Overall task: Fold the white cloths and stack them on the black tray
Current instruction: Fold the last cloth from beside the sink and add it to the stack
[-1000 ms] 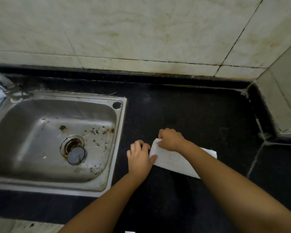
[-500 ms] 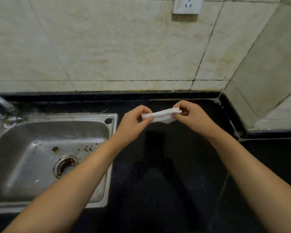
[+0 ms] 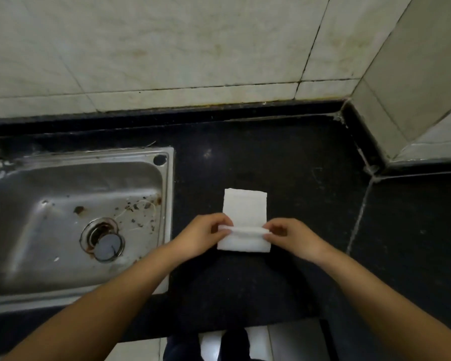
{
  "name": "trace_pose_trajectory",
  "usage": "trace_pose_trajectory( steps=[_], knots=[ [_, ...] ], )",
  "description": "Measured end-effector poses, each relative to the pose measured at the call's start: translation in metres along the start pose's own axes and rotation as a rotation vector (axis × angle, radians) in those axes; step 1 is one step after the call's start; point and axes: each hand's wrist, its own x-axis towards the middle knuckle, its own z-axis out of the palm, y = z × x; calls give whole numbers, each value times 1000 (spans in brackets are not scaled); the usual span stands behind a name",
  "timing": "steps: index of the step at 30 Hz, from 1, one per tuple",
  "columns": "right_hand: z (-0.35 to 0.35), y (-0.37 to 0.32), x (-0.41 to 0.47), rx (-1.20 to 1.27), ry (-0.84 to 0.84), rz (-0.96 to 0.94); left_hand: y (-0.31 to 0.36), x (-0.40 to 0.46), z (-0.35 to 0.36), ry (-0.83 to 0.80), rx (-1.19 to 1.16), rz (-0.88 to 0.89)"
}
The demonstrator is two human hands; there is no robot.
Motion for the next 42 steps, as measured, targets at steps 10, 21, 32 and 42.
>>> trace_pose_trajectory(
  steps=[10, 21, 32, 42],
  knots=[
    [-14, -4, 89, -52, 288, 214, -15, 105, -11, 146, 221, -54],
    [10, -7, 70, -320, 303, 404, 0, 69, 34, 418, 322, -450],
    [12, -24, 79, -66, 266, 439, 25, 73, 32, 451, -167, -485],
    [8, -14, -36, 1184, 255, 456, 47, 26, 19, -58, -977, -538]
  ],
)
